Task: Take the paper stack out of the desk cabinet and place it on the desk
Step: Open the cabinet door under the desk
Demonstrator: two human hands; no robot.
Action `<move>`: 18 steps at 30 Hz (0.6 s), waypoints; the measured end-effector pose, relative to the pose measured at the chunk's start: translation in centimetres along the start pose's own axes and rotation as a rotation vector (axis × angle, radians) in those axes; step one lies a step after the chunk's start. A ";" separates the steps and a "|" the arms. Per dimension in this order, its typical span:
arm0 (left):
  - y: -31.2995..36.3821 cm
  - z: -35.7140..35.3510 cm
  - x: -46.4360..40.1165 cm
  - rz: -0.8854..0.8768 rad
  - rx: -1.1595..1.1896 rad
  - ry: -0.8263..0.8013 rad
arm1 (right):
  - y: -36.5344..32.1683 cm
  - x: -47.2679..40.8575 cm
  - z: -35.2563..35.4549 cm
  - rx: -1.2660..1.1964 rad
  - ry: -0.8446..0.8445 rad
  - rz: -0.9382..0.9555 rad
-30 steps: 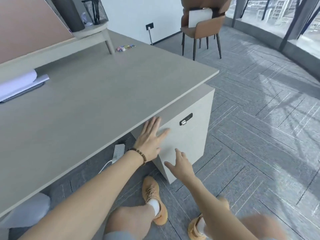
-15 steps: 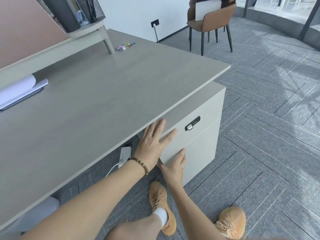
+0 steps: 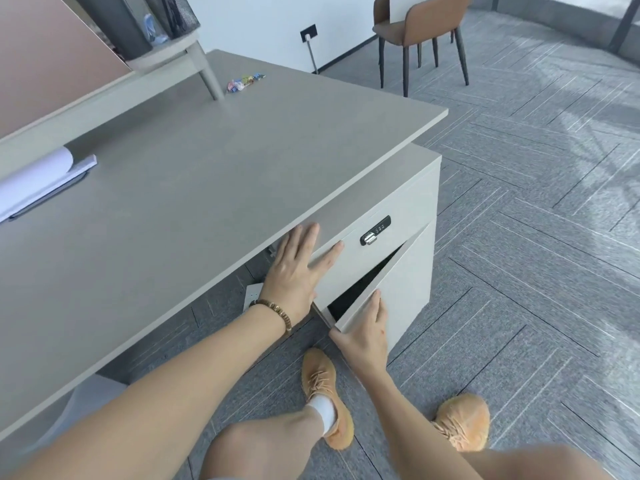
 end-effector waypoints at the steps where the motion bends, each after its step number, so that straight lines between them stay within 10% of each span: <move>1: 0.1 0.2 0.2 0.008 -0.008 -0.005 | 0.5 0.7 1.0 0.043 -0.011 0.026; 18: 2.4 1.6 2.4 0.199 -0.074 -0.188 | 7.2 5.4 18.2 0.209 -0.079 0.024</move>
Point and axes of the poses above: each hand's wrist, its own x-axis away from the middle knuckle, its own z-axis out of the back of the hand, y = z × x, the point moved 7 cm from there along -x, towards the middle knuckle, and after that the axes turned 12 degrees about z, right-handed, at the moved point
